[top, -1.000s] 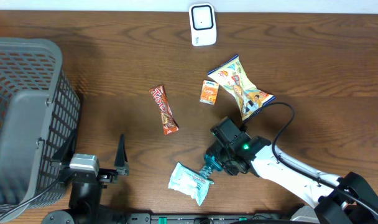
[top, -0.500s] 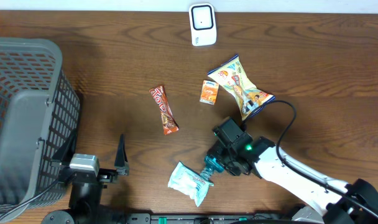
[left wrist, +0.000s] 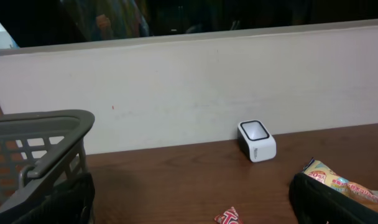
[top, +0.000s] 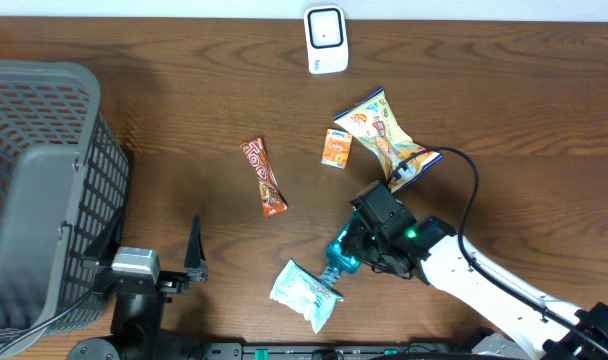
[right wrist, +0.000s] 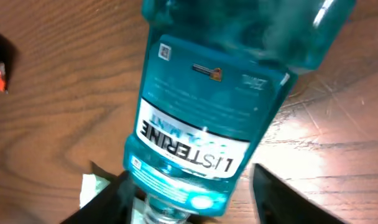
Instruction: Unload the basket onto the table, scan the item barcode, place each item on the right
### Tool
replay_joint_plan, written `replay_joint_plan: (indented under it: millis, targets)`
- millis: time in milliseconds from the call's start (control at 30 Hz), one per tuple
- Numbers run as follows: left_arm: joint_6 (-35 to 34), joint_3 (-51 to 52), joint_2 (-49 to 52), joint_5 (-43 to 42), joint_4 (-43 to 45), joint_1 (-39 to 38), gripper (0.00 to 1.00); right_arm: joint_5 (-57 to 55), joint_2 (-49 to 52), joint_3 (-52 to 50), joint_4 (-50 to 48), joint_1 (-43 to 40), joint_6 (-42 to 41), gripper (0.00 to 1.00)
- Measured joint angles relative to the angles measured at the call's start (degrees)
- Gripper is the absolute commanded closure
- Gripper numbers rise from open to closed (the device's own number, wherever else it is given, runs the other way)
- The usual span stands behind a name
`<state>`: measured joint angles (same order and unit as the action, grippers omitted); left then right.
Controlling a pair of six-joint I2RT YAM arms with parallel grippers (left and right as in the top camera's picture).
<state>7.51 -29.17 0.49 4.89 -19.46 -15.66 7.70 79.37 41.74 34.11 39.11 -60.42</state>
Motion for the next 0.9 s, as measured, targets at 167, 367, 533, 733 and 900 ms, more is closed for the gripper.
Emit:
replay_joint_plan:
  millis: [167,367,533,733,900]
  targets:
    - [0.00,0.00,0.00,0.00,-0.02,0.00,0.00,0.55,0.00,0.00,0.50,0.39,-1.29,0.33]
    - [0.00,0.00,-0.02,0.00,0.00,0.00,0.00,-2.99,0.00,-0.17,1.22,5.62,-10.86,0.23]
    - [0.00,0.00,0.00,0.00,0.00,0.00,0.00,-8.37,0.00,-2.25,-1.60,10.71,-20.55,0.25]
    - [0.00,0.00,-0.02,0.00,0.00,0.00,0.00,-13.16,0.02,-8.76,-12.87,12.07,-29.81,0.37]
    - [0.00,0.00,0.00,0.00,0.00,0.00,0.00,-15.78,0.07,-12.28,-22.75,12.07,-32.63,0.41]
